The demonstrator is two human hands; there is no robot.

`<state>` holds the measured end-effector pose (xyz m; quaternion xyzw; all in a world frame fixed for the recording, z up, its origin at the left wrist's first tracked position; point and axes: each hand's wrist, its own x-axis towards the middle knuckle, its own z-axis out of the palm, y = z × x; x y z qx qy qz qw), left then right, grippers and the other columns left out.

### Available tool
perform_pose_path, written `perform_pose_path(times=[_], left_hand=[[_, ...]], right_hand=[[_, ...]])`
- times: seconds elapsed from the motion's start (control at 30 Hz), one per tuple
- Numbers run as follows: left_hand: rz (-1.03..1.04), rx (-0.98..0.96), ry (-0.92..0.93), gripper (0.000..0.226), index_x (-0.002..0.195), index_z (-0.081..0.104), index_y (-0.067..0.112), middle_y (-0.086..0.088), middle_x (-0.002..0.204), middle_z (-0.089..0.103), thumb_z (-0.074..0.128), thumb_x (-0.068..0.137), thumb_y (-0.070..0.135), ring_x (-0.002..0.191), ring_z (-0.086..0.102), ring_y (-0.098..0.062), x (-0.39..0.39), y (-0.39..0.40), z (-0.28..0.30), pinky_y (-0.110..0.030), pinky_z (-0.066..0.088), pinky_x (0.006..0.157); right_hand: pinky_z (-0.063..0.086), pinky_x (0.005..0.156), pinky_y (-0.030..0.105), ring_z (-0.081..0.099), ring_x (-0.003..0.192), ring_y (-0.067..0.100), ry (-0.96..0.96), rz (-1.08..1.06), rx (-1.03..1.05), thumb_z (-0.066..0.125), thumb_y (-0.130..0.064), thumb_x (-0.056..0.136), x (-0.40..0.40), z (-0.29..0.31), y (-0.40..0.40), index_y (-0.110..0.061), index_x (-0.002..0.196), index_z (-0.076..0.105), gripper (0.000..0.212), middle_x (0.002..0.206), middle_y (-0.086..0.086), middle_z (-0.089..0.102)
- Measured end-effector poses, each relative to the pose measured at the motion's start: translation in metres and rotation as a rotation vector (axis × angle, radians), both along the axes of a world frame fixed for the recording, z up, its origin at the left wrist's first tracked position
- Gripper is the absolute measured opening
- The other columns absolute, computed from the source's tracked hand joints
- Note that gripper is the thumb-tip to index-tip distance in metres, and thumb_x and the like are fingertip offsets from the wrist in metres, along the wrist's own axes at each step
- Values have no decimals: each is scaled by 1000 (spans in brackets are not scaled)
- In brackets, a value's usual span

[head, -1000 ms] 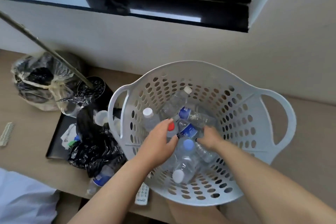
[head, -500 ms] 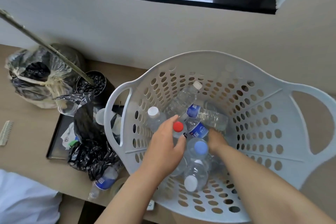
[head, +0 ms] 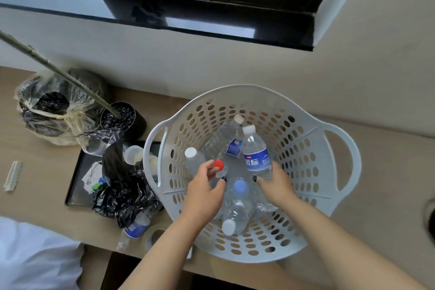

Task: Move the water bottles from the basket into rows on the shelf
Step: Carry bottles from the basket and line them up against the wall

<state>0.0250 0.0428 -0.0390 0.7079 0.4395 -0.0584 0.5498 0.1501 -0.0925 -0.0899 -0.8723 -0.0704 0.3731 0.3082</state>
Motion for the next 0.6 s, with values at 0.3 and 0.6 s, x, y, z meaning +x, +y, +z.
perform_pose_path(times=[0.3, 0.6], left_hand=[[212, -233, -25, 42, 135, 47, 22, 6, 117, 61, 55, 94, 27, 111, 56, -12, 36, -2, 23, -41, 45, 103], [103, -549, -58, 35, 113, 65, 16, -7, 113, 71, 52, 95, 42, 111, 63, -22, 35, 24, 15, -41, 46, 99]], right_hand=[[44, 87, 22, 57, 108, 7, 216, 27, 216, 64, -16, 90, -1, 94, -12, -22, 132, 47, 46, 117, -11, 60], [46, 103, 42, 63, 106, 12, 426, 43, 187, 68, -16, 87, -24, 84, -1, -25, 122, 55, 38, 112, -6, 68]])
